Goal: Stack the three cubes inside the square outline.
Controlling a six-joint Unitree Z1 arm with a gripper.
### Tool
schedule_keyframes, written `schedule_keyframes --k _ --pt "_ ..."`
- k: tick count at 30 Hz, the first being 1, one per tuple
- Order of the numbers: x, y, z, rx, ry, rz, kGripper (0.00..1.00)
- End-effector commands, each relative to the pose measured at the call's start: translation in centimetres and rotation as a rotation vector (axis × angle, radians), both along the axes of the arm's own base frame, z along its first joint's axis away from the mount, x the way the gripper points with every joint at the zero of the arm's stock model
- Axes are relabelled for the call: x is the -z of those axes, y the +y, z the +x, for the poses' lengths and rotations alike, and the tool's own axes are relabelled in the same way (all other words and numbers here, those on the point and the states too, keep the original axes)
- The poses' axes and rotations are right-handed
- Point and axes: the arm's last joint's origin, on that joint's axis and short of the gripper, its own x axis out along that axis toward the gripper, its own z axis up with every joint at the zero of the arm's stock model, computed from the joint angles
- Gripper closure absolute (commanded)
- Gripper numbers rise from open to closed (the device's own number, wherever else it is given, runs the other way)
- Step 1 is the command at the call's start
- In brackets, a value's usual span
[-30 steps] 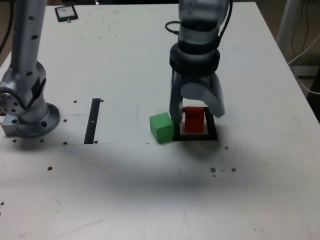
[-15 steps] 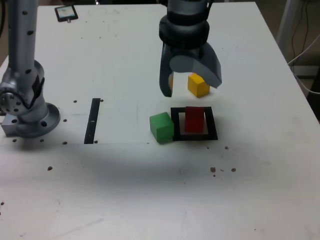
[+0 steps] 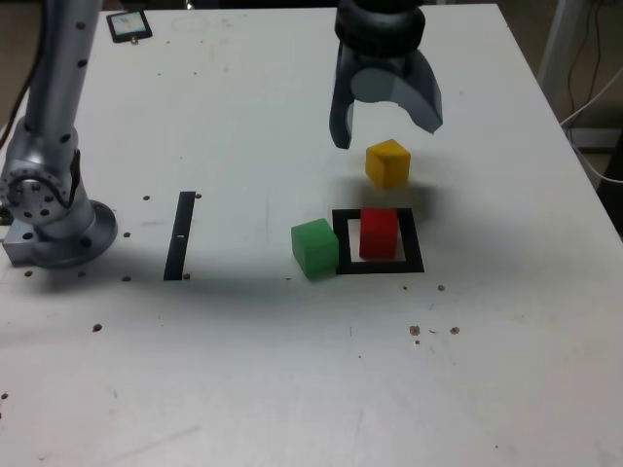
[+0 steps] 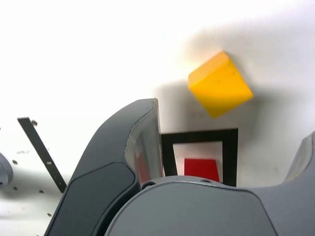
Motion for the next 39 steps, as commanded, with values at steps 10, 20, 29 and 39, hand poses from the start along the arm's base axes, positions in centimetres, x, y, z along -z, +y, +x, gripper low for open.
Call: schedule_keyframes --k 10,20,29,39 --pt "2.5 1.3 1.6 0.020 0.044 0.000 0.02" --pt "4.1 2.2 2.5 0.037 0.066 -0.007 0.03" --pt "5.9 2.9 3.1 0.035 0.096 -0.029 0.11" --pt "6.3 2.7 3.4 0.039 0.096 -0.065 0.32"
